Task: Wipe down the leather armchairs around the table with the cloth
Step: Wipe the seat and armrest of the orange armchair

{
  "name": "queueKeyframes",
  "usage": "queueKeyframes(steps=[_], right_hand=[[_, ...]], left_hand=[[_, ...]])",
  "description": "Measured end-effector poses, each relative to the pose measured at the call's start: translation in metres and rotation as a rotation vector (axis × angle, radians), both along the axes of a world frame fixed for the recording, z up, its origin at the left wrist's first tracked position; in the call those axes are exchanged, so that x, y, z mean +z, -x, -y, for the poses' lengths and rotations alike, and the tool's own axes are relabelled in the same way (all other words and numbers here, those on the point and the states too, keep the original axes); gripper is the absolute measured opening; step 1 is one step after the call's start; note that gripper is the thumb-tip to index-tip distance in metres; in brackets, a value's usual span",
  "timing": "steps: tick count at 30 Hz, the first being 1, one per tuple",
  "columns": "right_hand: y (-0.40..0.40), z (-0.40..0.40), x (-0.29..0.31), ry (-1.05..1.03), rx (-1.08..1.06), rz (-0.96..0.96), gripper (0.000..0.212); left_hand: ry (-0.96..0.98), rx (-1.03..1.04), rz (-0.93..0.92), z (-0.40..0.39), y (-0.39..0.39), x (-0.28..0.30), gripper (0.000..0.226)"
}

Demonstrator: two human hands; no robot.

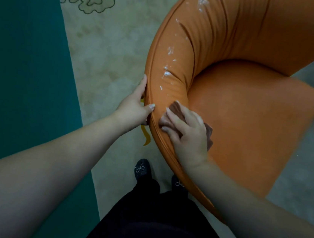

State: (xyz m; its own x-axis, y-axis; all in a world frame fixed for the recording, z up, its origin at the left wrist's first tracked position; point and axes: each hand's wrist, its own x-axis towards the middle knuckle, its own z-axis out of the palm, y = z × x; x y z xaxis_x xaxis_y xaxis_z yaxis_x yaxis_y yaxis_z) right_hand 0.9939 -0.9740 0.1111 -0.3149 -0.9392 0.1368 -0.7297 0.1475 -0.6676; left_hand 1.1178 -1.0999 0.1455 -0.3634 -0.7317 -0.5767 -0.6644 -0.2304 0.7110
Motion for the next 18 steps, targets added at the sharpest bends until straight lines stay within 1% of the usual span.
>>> queueKeyframes(steps=[3, 8, 10, 14, 16, 18], right_hand=[[-0.003, -0.006, 0.001, 0.009, 0.007, -0.004, 0.041], [-0.004, 0.054, 0.003, -0.001, -0.09, 0.013, 0.038], [-0.005, 0.053, 0.001, 0.002, -0.123, 0.004, 0.038], [-0.01, 0.02, 0.0, 0.019, -0.092, -0.029, 0.04], [-0.01, 0.023, 0.001, 0.031, -0.108, -0.023, 0.039], [-0.009, 0.043, 0.004, 0.041, -0.144, 0.021, 0.036]], left_hand=[[-0.002, -0.019, -0.031, 0.016, 0.001, 0.004, 0.083], [0.031, -0.11, 0.014, 0.026, 0.002, 0.005, 0.087], [0.037, -0.136, 0.029, 0.028, 0.002, 0.005, 0.087], [0.044, -0.165, 0.036, 0.029, 0.003, 0.001, 0.088], [0.046, -0.163, 0.034, 0.029, 0.003, -0.001, 0.088], [0.058, -0.156, 0.039, 0.03, 0.003, -0.002, 0.089]])
